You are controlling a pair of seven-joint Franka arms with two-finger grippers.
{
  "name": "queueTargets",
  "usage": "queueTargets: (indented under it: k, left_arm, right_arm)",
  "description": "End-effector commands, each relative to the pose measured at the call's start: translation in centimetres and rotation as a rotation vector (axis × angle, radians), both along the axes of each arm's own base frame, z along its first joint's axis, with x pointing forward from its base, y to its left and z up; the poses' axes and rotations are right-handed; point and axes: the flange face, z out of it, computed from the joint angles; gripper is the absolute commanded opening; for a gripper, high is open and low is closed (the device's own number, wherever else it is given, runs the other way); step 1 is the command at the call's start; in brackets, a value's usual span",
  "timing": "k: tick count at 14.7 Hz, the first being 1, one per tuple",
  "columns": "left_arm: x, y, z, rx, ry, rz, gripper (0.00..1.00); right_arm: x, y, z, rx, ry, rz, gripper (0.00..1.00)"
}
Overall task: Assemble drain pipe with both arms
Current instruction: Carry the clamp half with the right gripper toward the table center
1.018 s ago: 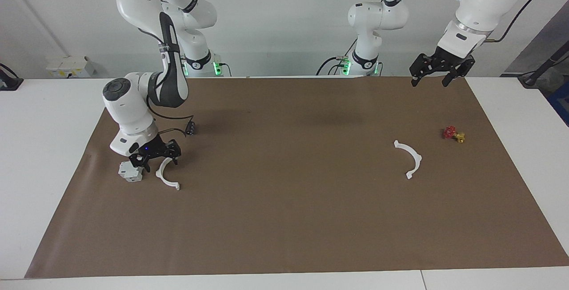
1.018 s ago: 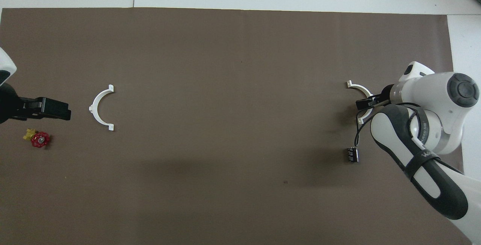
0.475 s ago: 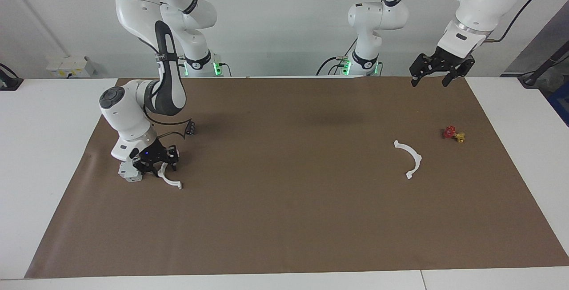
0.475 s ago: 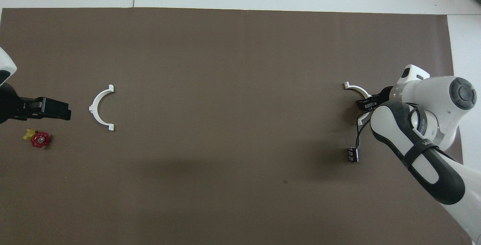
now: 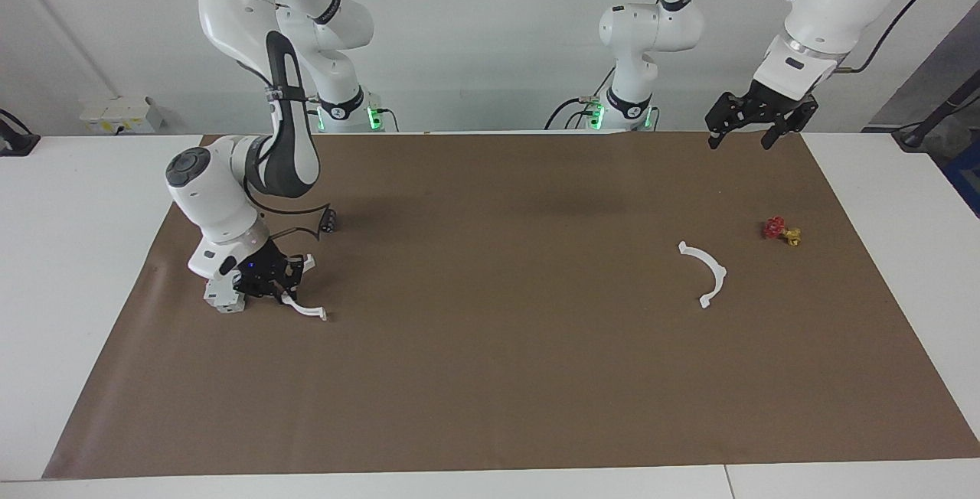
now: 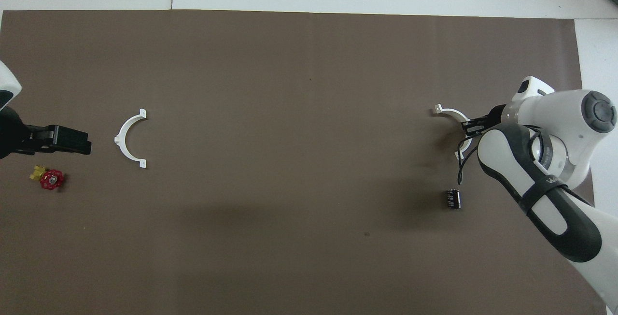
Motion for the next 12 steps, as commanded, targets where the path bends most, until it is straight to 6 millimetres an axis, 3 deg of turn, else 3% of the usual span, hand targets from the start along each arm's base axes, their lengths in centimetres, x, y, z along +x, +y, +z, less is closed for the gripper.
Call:
queueTargets:
  k: [1,6,12]
  left_arm:
    - [-0.5,0.2,0.3,0.016,-0.002,0.005,1.0]
    - [-0.5,0.2,0.3,0.016,-0.002,0.005,1.0]
    - [-0.5,0.2,0.3,0.016,-0.002,0.005,1.0]
  right_arm:
    - [1.1,5.1,2.5,-0.033,0.043,-0.09,0.0]
    - [-0.2,16.7,3.3,-0.071,0.072,-0.224,0.0]
    - [-2.8,27.3,4.4,-0.047,0.062,-0.333,0.0]
